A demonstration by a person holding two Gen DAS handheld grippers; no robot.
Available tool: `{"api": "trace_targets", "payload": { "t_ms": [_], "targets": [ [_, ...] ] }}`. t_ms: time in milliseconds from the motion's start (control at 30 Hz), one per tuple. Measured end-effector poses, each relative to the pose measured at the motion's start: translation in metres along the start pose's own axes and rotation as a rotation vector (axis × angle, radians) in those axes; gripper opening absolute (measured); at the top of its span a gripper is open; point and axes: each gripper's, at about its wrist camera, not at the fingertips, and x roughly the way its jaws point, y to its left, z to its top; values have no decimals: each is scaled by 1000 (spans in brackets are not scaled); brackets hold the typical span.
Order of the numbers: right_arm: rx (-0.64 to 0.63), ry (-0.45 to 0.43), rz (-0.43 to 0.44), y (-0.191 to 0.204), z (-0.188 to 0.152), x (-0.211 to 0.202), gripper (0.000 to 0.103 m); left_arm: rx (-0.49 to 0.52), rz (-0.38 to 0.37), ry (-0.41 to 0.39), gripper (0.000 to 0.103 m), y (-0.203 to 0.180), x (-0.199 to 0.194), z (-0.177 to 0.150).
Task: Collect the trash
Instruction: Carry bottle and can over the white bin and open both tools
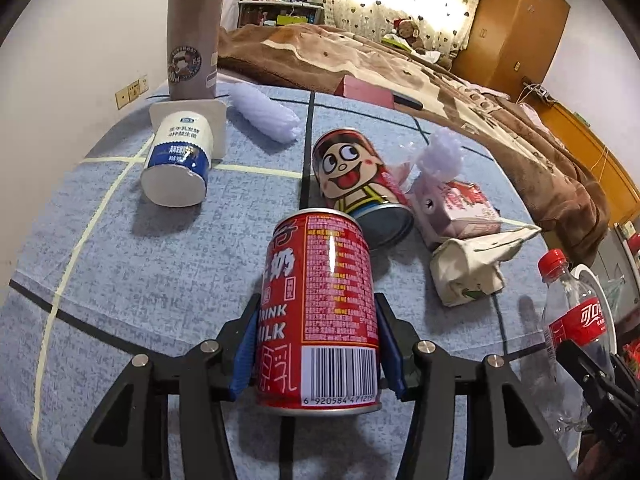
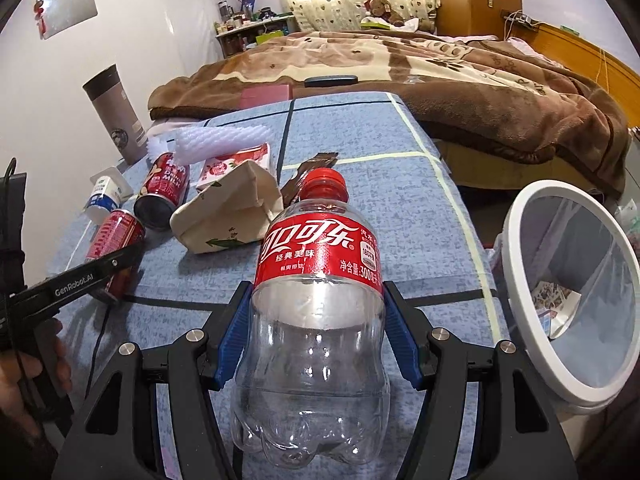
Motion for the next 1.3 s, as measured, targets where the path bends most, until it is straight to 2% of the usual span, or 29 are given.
{"api": "trace_targets", "payload": {
  "t_ms": [267,633,1300],
  "targets": [
    [27,-35,10,-13,0,-14,64,53,-29,-59,54,-26,-31,-6],
    [69,-97,-3,-45,1,-41,64,175,-116,-97,54,-94,-59,-15],
    [172,-168,-128,-131,4,-76,64,392,-296,-76,54,-235,-54,-27]
  ]
}}
